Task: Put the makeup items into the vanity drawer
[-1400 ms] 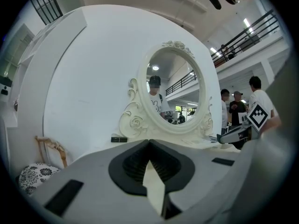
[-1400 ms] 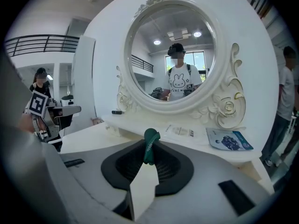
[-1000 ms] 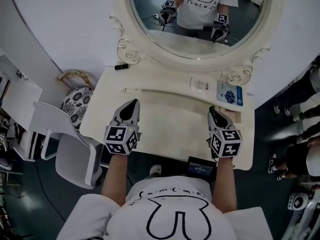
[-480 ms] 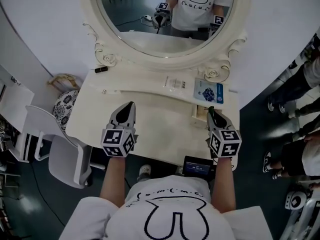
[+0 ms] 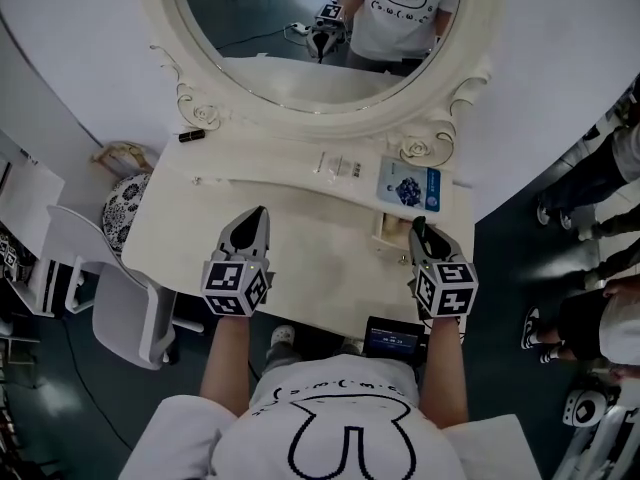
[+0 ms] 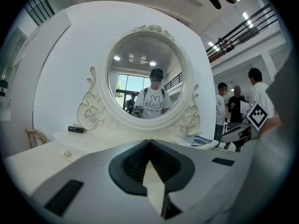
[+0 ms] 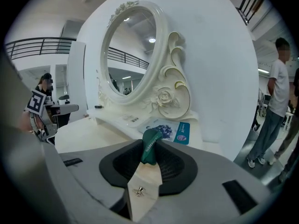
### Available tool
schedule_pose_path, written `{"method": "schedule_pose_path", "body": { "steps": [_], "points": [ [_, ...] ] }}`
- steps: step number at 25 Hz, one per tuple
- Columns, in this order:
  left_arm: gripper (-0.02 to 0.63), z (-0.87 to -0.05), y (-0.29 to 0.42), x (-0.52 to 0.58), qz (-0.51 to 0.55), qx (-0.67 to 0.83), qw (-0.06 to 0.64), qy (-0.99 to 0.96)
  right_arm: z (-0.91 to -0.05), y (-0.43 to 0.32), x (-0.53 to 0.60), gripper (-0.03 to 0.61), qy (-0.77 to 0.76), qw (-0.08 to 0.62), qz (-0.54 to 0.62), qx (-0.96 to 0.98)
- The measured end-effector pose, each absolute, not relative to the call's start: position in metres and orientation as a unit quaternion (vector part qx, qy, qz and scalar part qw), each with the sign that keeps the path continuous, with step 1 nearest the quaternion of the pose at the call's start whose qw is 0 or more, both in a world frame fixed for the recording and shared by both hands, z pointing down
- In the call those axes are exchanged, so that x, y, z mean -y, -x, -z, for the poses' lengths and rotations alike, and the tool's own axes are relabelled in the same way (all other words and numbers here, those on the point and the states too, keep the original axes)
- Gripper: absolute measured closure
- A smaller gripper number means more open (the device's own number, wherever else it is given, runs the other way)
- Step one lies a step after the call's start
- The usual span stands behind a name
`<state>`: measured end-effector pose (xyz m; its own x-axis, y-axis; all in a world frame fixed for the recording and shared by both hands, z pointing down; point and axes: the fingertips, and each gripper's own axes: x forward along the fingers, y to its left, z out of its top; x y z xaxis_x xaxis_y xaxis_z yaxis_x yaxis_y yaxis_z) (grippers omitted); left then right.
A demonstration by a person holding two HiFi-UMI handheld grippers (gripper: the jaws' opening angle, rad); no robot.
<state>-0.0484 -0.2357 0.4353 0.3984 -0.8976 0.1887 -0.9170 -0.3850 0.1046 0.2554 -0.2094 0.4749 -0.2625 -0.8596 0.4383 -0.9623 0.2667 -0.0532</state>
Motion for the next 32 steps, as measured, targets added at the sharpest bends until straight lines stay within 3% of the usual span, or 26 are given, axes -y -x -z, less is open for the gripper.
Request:
{"method": "schedule_pose_path", "body": {
  "steps": [3, 6, 11, 20, 22, 25, 29, 32],
  "points": [
    [0.600, -0.442, 0.047, 0.239, -0.058, 0.548, 0.102, -0.828, -0.486, -0.258, 0.213, 0.486, -0.587, 0.171, -0.165, 0.774],
    [0.600, -0.449, 0.046, 0.240, -0.065, 0.549, 0.108, -0.826, -0.495, -0.263, 0.217, 0.422, -0.594, 0.171, -0.176, 0.767],
    [0.600, -0.456, 0.048, 0.241, -0.072, 0.549, 0.113, -0.825, -0.503, -0.263, 0.219, 0.378, -0.591, 0.183, -0.181, 0.764],
    [0.600, -0.451, 0.050, 0.244, -0.071, 0.542, 0.109, -0.830, -0.492, -0.265, 0.217, 0.373, -0.605, 0.157, -0.183, 0.759],
    [0.600, -0.449, 0.050, 0.243, -0.071, 0.538, 0.107, -0.833, -0.486, -0.266, 0.213, 0.390, -0.612, 0.142, -0.185, 0.756],
    [0.600, -0.446, 0.053, 0.242, -0.071, 0.531, 0.105, -0.838, -0.472, -0.269, 0.207, 0.583, -0.635, 0.118, -0.176, 0.743],
    [0.600, -0.441, 0.060, 0.241, -0.067, 0.524, 0.103, -0.843, -0.456, -0.254, 0.197, 0.584, -0.621, 0.083, -0.177, 0.759],
    [0.600, -0.437, 0.062, 0.242, -0.063, 0.513, 0.099, -0.850, -0.451, -0.247, 0.190, 0.584, -0.628, 0.096, -0.159, 0.756]
  ]
}}
